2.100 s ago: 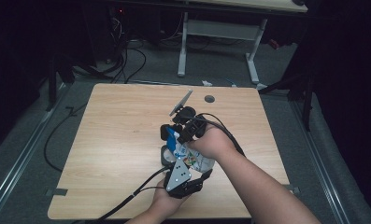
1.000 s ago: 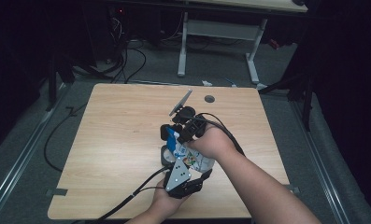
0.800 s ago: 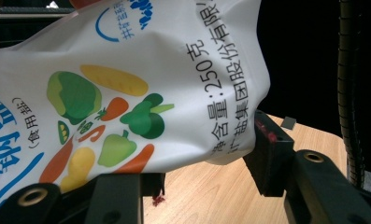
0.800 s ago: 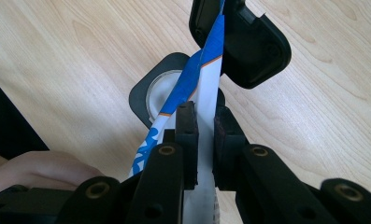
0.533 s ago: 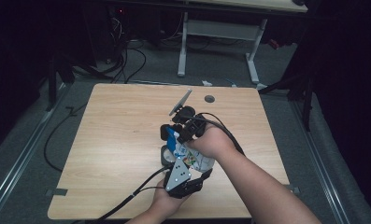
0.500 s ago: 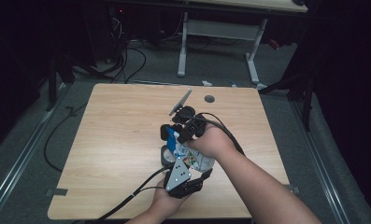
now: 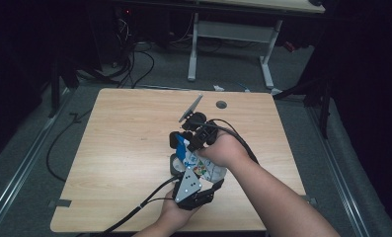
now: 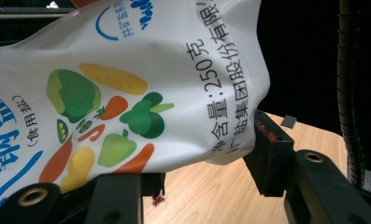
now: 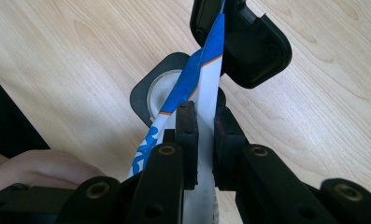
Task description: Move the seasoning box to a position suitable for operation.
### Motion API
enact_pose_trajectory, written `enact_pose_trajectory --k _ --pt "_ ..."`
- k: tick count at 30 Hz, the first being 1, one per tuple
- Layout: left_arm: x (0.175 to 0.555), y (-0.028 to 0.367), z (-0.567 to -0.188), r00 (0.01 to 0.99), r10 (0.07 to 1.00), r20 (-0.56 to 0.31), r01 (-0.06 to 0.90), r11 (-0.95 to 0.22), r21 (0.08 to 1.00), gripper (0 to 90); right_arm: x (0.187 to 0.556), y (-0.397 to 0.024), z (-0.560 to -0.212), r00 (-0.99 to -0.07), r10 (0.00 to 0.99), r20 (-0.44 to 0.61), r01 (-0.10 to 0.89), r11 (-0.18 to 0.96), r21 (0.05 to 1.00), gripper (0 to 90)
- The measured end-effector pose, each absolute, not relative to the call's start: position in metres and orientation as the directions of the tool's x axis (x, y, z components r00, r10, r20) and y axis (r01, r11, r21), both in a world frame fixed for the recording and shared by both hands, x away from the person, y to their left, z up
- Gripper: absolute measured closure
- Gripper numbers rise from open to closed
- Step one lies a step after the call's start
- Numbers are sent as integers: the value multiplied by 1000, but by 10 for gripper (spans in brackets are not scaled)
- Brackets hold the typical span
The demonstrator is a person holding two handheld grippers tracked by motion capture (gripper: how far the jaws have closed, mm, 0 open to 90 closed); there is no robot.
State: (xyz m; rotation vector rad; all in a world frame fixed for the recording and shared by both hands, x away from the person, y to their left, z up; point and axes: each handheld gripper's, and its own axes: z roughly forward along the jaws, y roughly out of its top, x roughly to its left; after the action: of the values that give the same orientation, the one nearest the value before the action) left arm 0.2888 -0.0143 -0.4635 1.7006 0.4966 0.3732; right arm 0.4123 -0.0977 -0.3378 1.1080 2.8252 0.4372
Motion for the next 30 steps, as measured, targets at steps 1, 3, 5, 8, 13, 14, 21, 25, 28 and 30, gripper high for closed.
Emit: enact_pose_trajectory --k 1,3,5,8,13,14,21,25,28,30 --pt "289 -14 -464 854 519 -28 119 -144 982 542 413 -98 -338 -739 673 34 652 700 292 830" --pt "289 -15 -464 854 519 -29 120 -144 982 542 413 -98 -339 -743 669 30 646 704 294 830" --pt "289 -15 -463 854 519 -31 122 -141 982 542 413 -98 -339 -738 675 31 653 700 289 830" --pt "289 -15 -463 854 520 -33 122 -139 983 542 413 -97 -339 -735 677 33 656 698 288 829" --pt "290 -15 -463 853 520 -30 121 -141 983 542 413 -97 -339 -736 676 34 656 699 285 829" --pt "290 -15 -463 853 520 -30 120 -142 983 543 414 -97 -340 -740 672 31 651 703 286 829" --pt "290 -15 -463 853 522 -30 120 -140 983 542 414 -97 -340 -739 673 32 652 702 287 829" --pt "290 -15 -463 853 522 -28 119 -140 983 543 413 -96 -340 -736 676 33 655 699 287 829" --pt "290 -15 -463 852 522 -29 119 -139 983 542 413 -96 -340 -738 674 34 653 701 287 829" --pt "290 -15 -463 853 522 -31 119 -136 983 543 414 -97 -340 -742 670 33 648 704 289 829"
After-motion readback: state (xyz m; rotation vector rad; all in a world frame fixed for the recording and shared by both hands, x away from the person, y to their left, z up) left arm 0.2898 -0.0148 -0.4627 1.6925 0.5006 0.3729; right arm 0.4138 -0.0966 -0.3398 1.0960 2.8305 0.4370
